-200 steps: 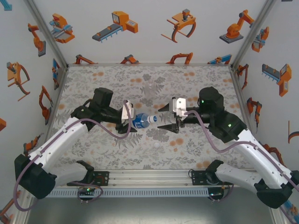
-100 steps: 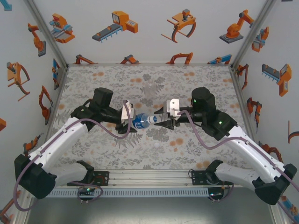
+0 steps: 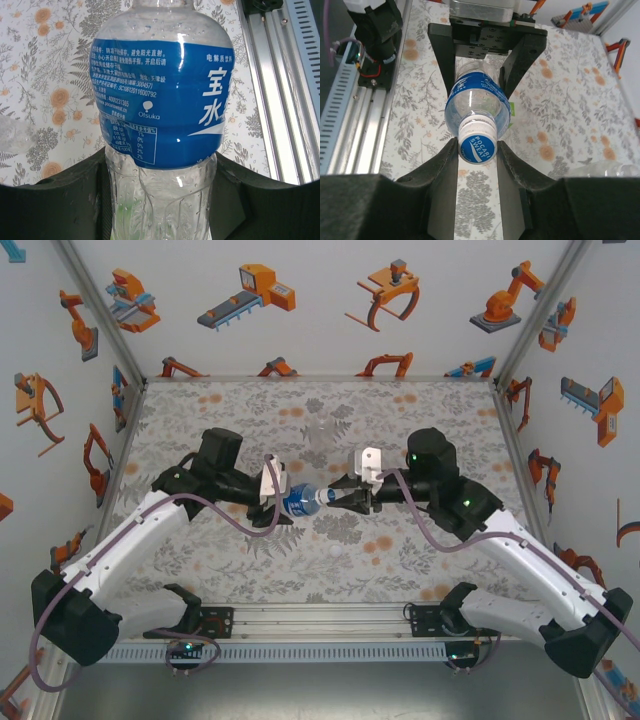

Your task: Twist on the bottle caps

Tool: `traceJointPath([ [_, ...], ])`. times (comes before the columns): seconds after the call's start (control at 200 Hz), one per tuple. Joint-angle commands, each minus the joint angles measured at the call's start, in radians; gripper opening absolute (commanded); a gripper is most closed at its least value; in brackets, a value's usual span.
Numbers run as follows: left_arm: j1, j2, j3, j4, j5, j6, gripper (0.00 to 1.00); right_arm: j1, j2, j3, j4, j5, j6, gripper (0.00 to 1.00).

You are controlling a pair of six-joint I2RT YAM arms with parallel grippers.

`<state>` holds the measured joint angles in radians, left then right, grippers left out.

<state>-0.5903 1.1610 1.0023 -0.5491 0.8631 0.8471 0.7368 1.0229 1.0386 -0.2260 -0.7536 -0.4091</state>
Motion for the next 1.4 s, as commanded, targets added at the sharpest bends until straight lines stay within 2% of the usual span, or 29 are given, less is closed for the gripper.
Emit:
traceJointPath([
  [0.0, -0.006, -0.002, 0.035, 0.013, 0.04, 0.009, 0.0, 0.015, 0.011, -0.042, 0.091, 0.069, 0.25, 0.08],
  [0.06, -0.005, -0.003, 0.033, 0.025, 0.027, -0.003, 0.0, 0.018, 0.015, -0.068, 0.145, 0.139, 0.441, 0.0],
  [0.235, -0.004, -0.004, 0.022, 0.067, -0.025, -0.041, 0.0, 0.017, 0.06, -0.07, 0.157, 0.344, 1.045, 0.0],
  [0.37, -0.004, -0.009, 0.008, 0.103, -0.071, -0.068, 0.0, 0.016, 0.127, -0.022, 0.018, 0.411, 1.485, 0.0],
  [0.461, -0.005, -0.015, -0.004, 0.13, -0.088, -0.083, 0.0, 0.016, 0.169, -0.023, 0.043, 0.366, 1.602, 0.0],
  [0.736, -0.005, -0.021, -0.011, 0.133, -0.088, -0.083, 0.0, 0.014, 0.204, 0.017, 0.02, 0.354, 1.561, 0.0],
  [0.796, -0.006, -0.021, -0.011, 0.133, -0.087, -0.082, 0.0, 0.015, 0.196, 0.027, 0.014, 0.363, 1.524, 0.15],
  [0.881, -0.006, -0.021, -0.011, 0.129, -0.087, -0.076, 0.0, 0.01, 0.175, 0.05, 0.002, 0.379, 1.438, 0.44],
  [0.991, -0.006, -0.021, -0.011, 0.12, -0.087, -0.069, 0.0, 0.007, 0.138, 0.104, -0.038, 0.407, 1.297, 0.58],
  [1.081, -0.006, -0.02, -0.01, 0.118, -0.081, -0.066, 0.0, 0.005, 0.103, 0.144, -0.075, 0.429, 1.16, 0.64],
  [1.131, -0.005, -0.02, -0.008, 0.117, -0.078, -0.061, 0.0, 0.006, 0.083, 0.162, -0.095, 0.446, 1.083, 0.73],
  [1.232, -0.006, -0.017, -0.007, 0.115, -0.074, -0.054, 0.0, 0.003, 0.056, 0.179, -0.08, 0.439, 0.92, 0.72],
  [1.337, -0.006, -0.016, -0.007, 0.104, -0.064, -0.046, 0.0, 0.004, 0.036, 0.183, -0.069, 0.397, 0.684, 0.64],
  [1.392, -0.006, -0.015, -0.005, 0.097, -0.054, -0.042, 0.0, 0.004, 0.031, 0.187, -0.068, 0.339, 0.55, 0.63],
])
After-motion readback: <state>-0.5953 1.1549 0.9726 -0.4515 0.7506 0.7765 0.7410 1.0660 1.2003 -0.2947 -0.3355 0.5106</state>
